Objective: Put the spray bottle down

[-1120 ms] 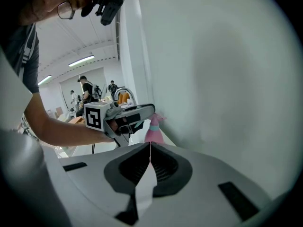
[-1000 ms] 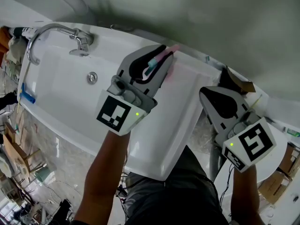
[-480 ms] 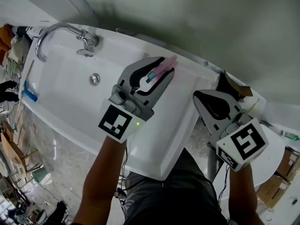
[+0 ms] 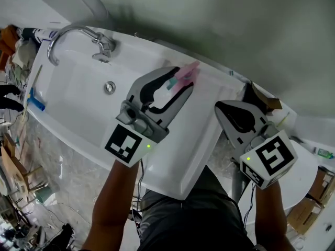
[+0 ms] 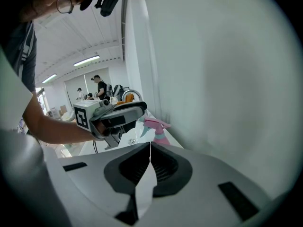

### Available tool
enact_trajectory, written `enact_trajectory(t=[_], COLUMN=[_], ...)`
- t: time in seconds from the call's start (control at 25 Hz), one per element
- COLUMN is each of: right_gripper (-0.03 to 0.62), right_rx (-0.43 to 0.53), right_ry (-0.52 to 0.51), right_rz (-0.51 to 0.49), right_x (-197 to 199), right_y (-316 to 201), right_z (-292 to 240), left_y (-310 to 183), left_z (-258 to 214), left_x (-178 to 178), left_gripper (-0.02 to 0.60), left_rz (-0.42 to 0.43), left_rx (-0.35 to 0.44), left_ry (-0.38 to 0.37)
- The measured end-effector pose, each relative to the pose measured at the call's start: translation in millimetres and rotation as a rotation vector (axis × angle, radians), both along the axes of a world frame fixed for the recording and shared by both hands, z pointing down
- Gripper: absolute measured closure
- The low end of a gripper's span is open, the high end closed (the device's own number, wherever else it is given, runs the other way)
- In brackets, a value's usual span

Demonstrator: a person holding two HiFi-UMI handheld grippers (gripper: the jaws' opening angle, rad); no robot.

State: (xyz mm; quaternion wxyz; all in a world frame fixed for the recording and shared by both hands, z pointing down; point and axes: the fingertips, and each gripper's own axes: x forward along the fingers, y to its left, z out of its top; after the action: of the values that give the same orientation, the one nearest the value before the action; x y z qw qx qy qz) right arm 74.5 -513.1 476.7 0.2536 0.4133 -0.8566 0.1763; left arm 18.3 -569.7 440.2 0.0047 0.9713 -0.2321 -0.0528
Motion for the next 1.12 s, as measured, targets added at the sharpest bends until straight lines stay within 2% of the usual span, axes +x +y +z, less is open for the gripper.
enact_trajectory(t=[0.24,0.4,0.72,1.12], right_gripper=[0.585,0.586,0.586,0.586], right_rx=[0.017,0.046,0.098,0.116], right_ry=[-0.009,-0.001,-0.022,-0.032], right_rz=[-0.005,-0.048,-0.108,-0.17], right_x=[-1,-6,-18,-19], right_y=[0,6,8,10], right_z=[-8,-20,-45,-66], left_y=[1,6,42,97], left_z=[-7,-23,-48,-43], left_x=[-19,-35,-61,-79], left_gripper=[0.454,0.454,0.456,0.457], left_rz=[-0.045,-0.092,-0.136,-0.182], left_rx=[-0.003,0.009,0.022,-0.093], left_ry=[-0.015,-0.006,-0.037,-0.064])
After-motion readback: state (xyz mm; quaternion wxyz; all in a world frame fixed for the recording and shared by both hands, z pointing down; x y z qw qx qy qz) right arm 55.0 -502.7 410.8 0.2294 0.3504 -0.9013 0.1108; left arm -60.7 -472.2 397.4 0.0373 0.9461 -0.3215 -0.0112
